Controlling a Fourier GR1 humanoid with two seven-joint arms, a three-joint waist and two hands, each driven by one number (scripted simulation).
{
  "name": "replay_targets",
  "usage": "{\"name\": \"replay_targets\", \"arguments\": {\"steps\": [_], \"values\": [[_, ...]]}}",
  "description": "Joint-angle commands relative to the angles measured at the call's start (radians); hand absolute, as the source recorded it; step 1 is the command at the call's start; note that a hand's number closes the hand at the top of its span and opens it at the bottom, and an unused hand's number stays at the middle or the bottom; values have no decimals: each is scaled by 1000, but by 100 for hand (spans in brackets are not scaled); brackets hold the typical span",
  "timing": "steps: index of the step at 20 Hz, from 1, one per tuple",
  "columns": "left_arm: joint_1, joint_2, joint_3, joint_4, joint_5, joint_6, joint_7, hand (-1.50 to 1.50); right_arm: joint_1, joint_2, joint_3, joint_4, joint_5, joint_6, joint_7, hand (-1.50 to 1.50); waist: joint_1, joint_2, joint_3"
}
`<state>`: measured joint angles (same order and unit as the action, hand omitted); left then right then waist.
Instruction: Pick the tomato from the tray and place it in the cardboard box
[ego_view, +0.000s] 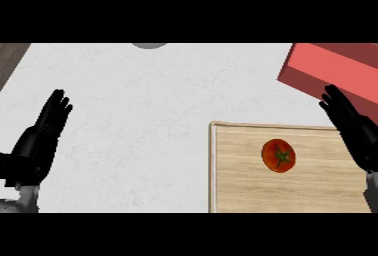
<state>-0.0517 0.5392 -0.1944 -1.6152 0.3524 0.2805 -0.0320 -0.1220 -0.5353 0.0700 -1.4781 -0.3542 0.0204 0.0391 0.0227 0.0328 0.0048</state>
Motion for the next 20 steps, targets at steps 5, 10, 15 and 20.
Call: {"name": "replay_targets", "arguments": {"steps": [5,10,15,20], "values": [[-104,-15,-126,4,-99,-48,41,0,113,239,89,-124,251,-434,-62,-150,-89,-39,-5],[-71,-19,-159,5,-90,-90,25,0,185,42,85,-39,595,-598,-92,-150,-123,-34,-18],[-107,-44,-186,21,-99,-100,43,0,302,47,194,-76,931,-816,-54,-150,-105,-38,-15],[-129,-53,-186,32,-105,-95,67,0,447,47,237,-246,1201,-833,156,-150,-108,-43,-18]]}}
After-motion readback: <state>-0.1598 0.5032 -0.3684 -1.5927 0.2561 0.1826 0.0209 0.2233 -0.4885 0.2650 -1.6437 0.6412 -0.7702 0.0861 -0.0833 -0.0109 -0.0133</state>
